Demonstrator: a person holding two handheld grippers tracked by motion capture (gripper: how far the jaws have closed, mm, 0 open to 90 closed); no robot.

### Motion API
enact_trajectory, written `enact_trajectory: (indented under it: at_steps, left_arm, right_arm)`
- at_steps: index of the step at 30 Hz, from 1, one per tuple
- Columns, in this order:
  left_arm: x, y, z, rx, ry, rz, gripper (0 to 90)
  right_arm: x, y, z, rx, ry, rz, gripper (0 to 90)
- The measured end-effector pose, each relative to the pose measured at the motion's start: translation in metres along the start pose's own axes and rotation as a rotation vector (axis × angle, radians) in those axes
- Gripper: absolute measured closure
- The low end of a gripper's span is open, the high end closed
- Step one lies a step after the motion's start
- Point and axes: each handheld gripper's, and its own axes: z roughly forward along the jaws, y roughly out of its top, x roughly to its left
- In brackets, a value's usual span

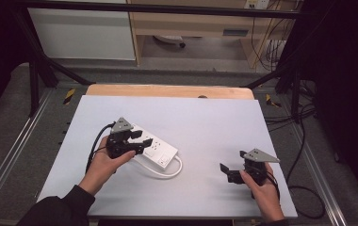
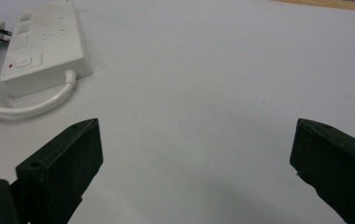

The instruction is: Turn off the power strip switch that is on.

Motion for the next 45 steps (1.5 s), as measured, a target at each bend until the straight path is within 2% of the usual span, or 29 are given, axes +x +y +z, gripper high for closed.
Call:
enact_trajectory:
  at_steps: [19, 34, 45]
  left_arm:
    - [0.003, -0.006, 0.009, 0.04, -0.011, -0.007, 63.0]
    - [0.005, -0.011, 0.014, 0.066, -0.015, -0.012, 69.0]
    - [0.005, -0.014, 0.017, 0.081, -0.029, -0.015, 77.7]
  right_arm:
    - [0.0, 0.0, 0.0, 0.001, 0.002, -0.001, 3.0]
    - [0.0, 0.0, 0.0, 0.001, 0.003, 0.0, 3.0]
    - [0.0, 0.0, 0.0, 0.0, 0.003, 0.0, 3.0]
